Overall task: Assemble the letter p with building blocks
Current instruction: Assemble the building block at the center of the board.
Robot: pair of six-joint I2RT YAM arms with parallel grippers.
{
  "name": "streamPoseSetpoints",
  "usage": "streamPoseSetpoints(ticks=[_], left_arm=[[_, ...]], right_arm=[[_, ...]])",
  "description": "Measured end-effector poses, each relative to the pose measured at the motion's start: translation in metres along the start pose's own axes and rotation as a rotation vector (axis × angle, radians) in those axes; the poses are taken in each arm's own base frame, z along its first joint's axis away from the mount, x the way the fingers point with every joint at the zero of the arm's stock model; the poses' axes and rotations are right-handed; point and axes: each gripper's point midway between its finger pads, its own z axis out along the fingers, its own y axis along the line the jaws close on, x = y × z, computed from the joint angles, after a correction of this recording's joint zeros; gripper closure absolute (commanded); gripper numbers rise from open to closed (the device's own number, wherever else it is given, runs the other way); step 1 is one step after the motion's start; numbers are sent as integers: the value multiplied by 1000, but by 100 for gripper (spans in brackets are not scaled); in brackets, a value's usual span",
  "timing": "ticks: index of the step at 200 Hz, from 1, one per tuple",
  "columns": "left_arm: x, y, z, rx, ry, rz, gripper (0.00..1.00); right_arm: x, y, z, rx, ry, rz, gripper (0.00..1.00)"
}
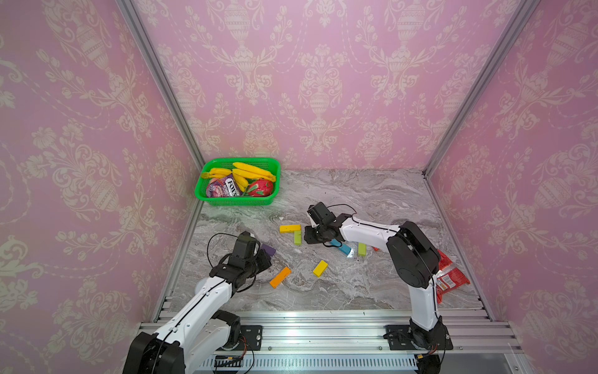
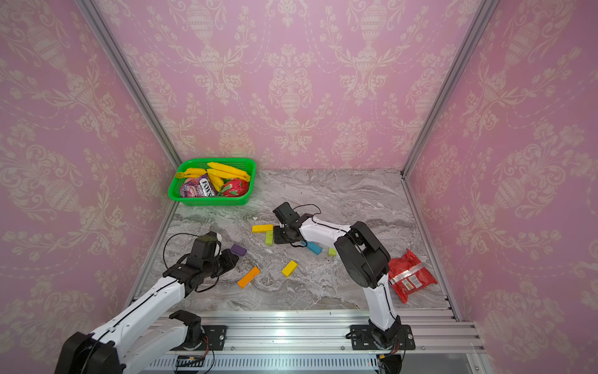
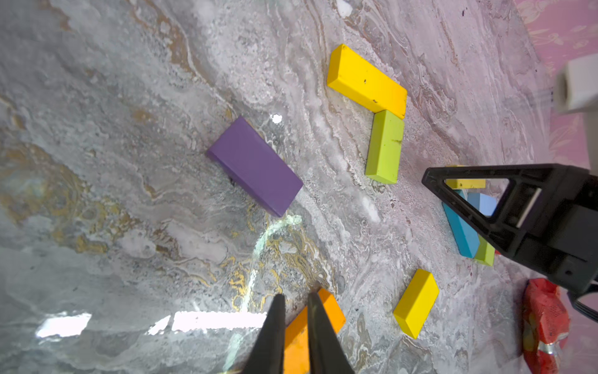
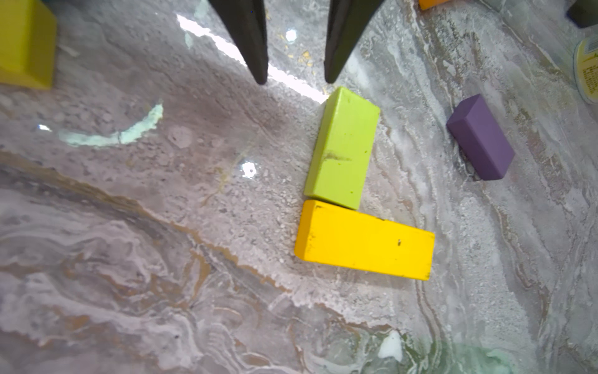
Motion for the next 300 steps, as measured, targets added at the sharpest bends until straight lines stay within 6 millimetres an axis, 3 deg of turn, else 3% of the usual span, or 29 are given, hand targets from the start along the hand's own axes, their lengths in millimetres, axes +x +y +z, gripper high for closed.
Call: streamPoseSetpoints(ticks=[9,39,65,99,118,190,228,264,300], left_arm=[[3,4,1,-8,3,-23,65],[-9,10,7,-13,-29,-139,69],[-22,24,17,-27,-60,-277,79],[-31,37,26,-42,-82,-380,91],[-36,43,30,-49,-90,-417,97],[-48,52,39,-46,-114,-456,100],[-50,54,47,-40,-107,-466,100],[-55,46,56,-3,-83,-462,100],[-59,40,62,30,-75,-455,100]], right_arm=[[-6,12,-4,-25,-13,-20,60],[-28,50,-15,-120,-51,-95,63],[-38,69,-8,-176,-39,-139,69],[-27,70,15,-194,29,-159,86],[-17,71,25,-205,75,-165,90],[-11,93,34,-269,124,-182,90],[1,92,44,-265,159,-182,90],[6,91,46,-265,178,-179,90],[-3,103,50,-294,167,-188,90]])
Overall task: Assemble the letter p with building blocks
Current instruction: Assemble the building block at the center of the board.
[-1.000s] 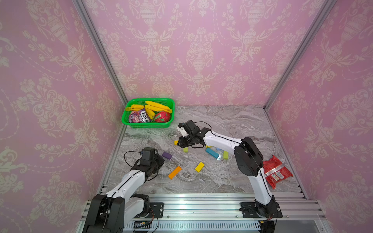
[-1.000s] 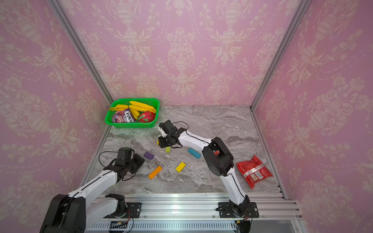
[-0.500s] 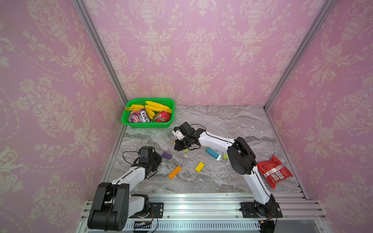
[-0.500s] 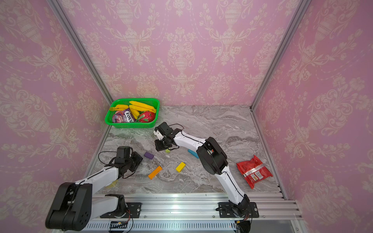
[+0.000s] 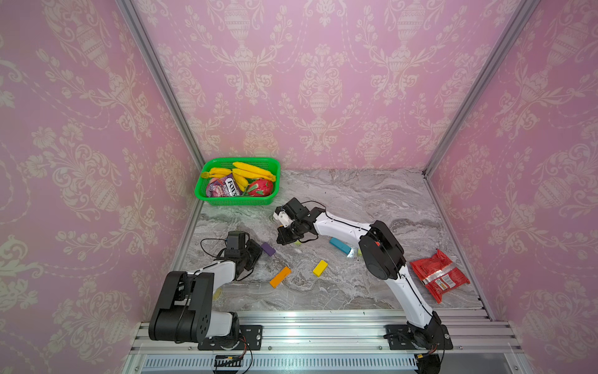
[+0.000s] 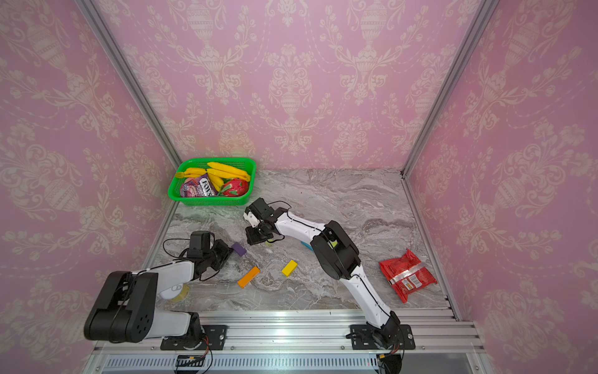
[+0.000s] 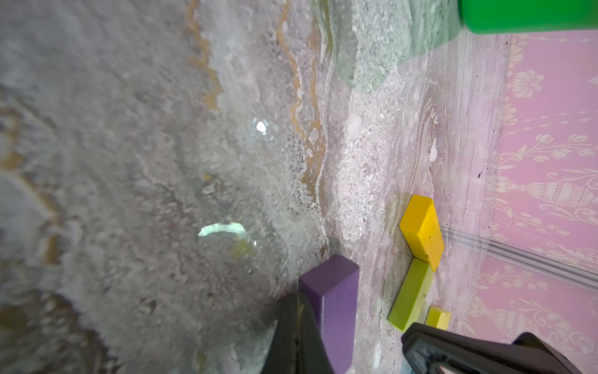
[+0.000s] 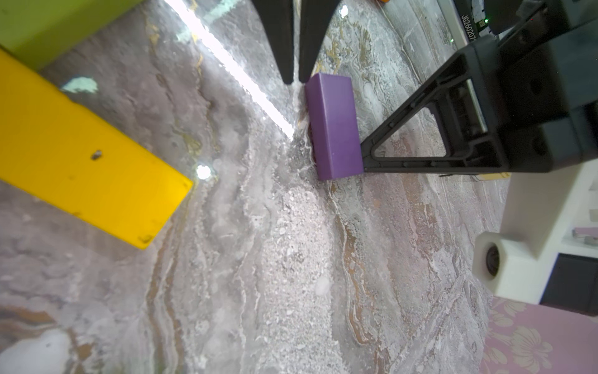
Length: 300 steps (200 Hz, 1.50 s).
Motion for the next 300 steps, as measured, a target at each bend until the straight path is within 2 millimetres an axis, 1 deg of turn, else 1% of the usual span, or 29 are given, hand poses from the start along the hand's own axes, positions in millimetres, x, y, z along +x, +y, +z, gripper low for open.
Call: streamPoseSetpoints(ticks=[18,36,69,88,93,125,178,204,240,266,300], left_arm=[[-1,-4,4,13,7,3,100],[-2,-11,10,35,25,7,100],[-4,-29,28,96,70,21,100],[-5,-38,36,134,87,31,100],[-5,-39,37,142,88,33,100],[-4,-37,33,139,80,45,100],[-1,-17,7,-2,53,167,100],[7,-8,5,-61,88,231,100],[13,-20,15,-50,135,293,100],[24,-30,22,-33,166,331,100],[25,-38,29,-31,168,348,100]], right_arm=[[0,1,8,-7,8,-2,90],[5,-2,13,0,29,5,90],[12,-6,15,16,50,15,89],[22,-13,19,32,72,27,89],[22,-13,18,29,68,26,89],[28,-19,11,62,67,30,88],[28,-20,10,69,63,36,88],[28,-20,10,70,59,50,88],[27,-20,10,71,58,57,88],[27,-21,10,75,57,58,88],[27,-26,7,86,55,83,88]])
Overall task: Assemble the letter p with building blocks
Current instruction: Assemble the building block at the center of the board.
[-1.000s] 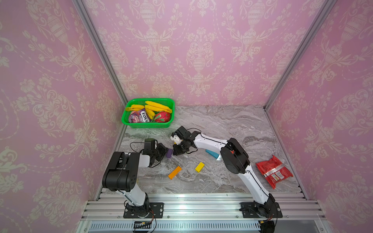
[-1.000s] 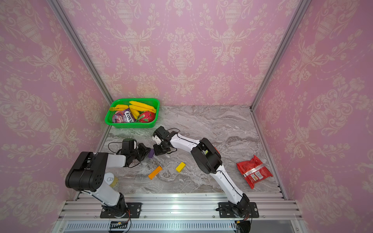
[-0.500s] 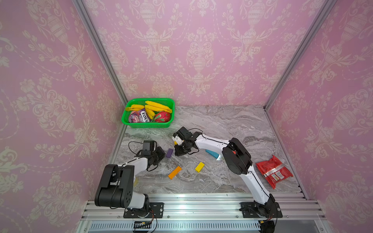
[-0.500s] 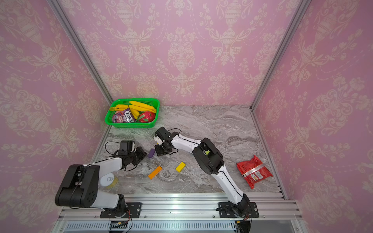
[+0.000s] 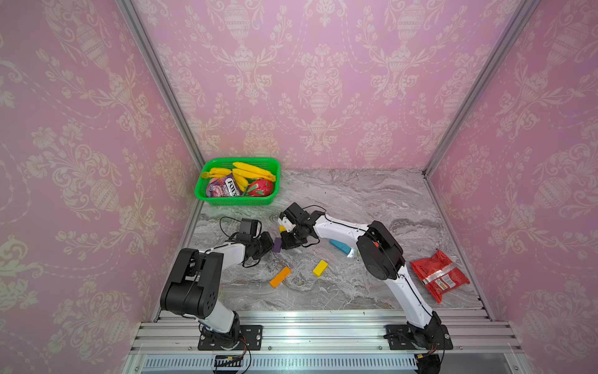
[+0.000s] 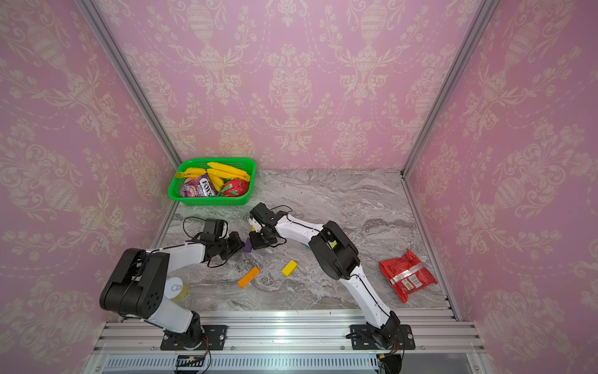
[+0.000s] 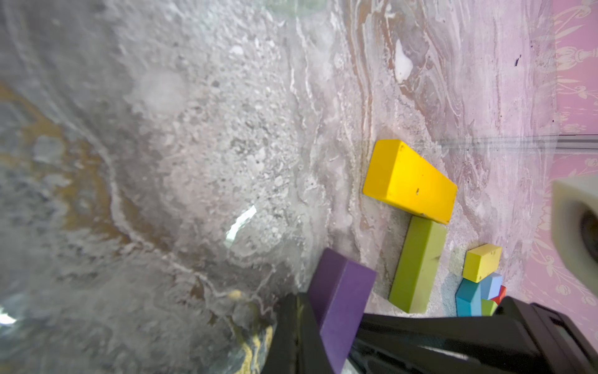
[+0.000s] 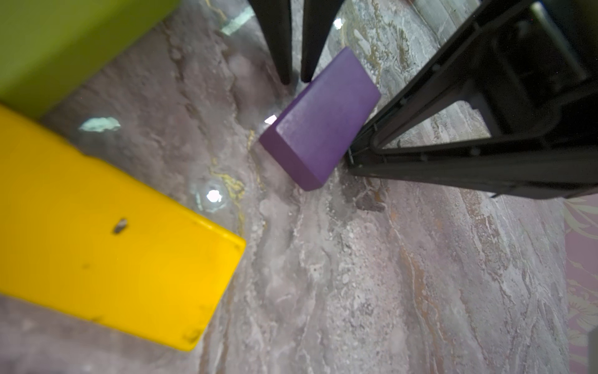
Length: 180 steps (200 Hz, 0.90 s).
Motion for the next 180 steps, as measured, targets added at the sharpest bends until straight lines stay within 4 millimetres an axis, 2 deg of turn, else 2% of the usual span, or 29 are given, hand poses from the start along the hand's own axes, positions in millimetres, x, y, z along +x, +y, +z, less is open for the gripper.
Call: streamPoseSetpoints(ticks=[82,180], left_arm=[[-2,-16,12,15,6,35,100],[-1,-20,15,19,13,46,100]], right_arm=[[-1,-15,-7,15,-4,37,87],[-11,-26,-13,42,-19,56,87]])
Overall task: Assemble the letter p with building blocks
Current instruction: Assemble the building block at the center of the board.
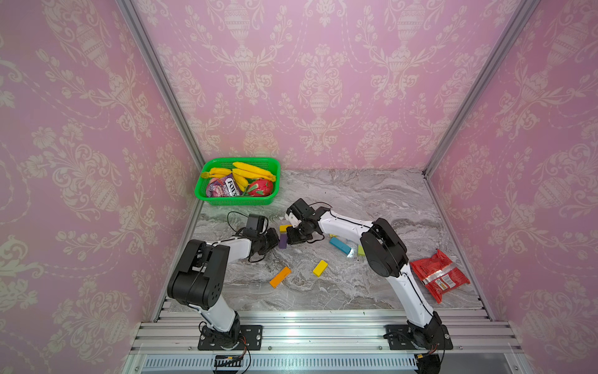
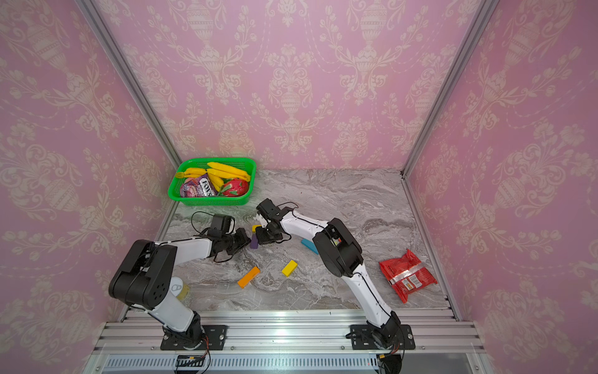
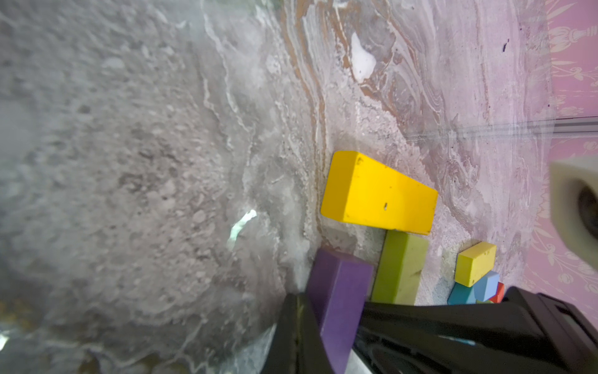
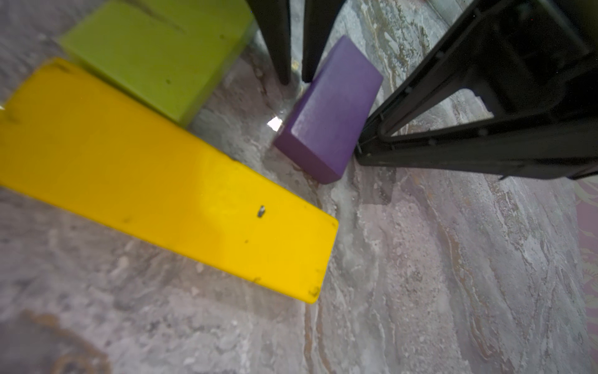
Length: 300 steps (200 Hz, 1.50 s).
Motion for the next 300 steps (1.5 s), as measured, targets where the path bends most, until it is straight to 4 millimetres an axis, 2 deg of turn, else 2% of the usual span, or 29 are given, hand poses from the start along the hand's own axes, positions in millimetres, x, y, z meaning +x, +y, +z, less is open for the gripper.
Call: streamPoseSetpoints(ticks=[161,300], left_arm=[[-5,-2,3,-3,5,-3,100],[-11,4,1,-1,1,-27,100]], right_arm=[[-6,-4,0,4,-5,8,87],[-11,-2,2,1,-12,6,87]])
